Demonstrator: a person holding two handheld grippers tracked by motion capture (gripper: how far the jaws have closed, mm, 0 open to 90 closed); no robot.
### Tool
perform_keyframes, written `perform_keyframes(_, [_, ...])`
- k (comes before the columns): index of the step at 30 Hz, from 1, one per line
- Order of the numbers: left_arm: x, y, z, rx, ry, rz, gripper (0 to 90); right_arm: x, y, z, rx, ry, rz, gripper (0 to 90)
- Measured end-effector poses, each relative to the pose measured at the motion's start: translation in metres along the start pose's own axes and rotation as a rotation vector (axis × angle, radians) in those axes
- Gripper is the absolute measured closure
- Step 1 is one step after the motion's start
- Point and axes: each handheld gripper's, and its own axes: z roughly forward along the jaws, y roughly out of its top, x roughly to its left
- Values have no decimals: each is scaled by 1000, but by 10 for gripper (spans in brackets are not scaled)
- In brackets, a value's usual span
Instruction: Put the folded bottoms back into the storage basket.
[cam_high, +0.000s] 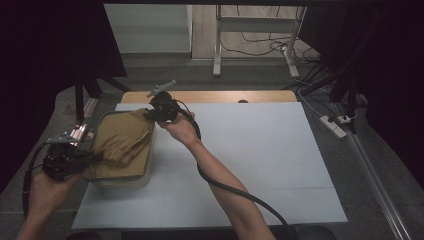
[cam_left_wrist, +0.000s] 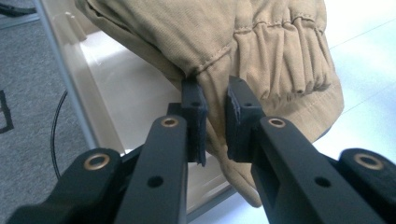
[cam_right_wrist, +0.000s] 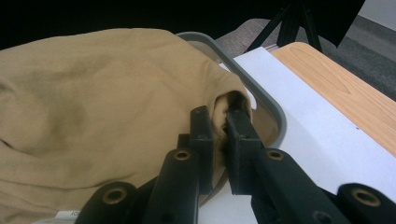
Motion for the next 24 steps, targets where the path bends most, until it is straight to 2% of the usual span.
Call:
perform_keyframes(9, [7,-9,1,9,18,-19,790,6,0,14,7,-3,-15,827])
perform_keyframes(17, [12,-16,12,24,15,-39,789,5,-9,28,25,-11,2,826])
perform_keyframes(24, [14,-18,23,38,30,-36,788,3,-14,36,30,-25,11,826])
